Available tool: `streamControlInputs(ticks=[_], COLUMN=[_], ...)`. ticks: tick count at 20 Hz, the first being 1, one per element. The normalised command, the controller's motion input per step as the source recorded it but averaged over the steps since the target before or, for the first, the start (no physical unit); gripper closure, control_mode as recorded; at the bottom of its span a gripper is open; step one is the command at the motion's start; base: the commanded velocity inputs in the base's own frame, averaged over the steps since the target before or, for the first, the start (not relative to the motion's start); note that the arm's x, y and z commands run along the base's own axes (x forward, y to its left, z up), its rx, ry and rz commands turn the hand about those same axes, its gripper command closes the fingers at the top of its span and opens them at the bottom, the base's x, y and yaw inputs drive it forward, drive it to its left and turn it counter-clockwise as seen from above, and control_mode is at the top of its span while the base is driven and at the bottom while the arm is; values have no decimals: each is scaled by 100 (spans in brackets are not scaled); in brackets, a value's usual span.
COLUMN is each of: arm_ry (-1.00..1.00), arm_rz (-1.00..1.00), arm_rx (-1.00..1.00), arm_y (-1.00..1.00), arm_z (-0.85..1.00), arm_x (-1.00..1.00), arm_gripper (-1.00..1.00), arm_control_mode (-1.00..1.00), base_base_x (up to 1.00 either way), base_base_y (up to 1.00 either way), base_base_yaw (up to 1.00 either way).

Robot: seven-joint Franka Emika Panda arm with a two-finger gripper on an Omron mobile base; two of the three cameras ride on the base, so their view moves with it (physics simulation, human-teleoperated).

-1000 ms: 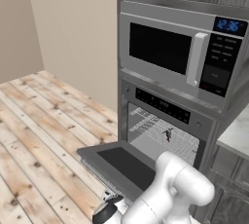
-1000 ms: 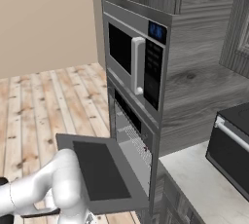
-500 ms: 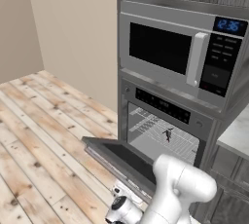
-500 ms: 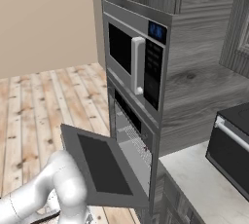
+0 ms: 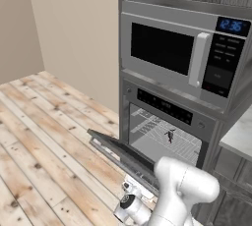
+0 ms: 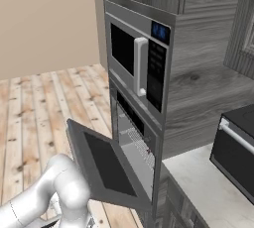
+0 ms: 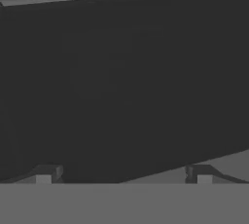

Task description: Place the fish on the bottom rack of the oven, and slide the tray back inside. Close the oven door.

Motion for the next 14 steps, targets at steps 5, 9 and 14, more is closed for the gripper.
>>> streamControlInputs(ticks=[5, 9, 14], arm_ry=[-5, 0, 2], arm_rz=[-7, -8, -11], arm_rx=[-1, 0, 0], arm_y=[-100, -100, -100], arm_z=[96, 84, 64], arm_x=[18, 30, 42], arm_gripper=[-100, -100, -100], arm_control_mode=[-100, -100, -100], base_base_x=[0, 0, 0], base_base_y=[0, 0, 0], base_base_yaw=[0, 0, 0])
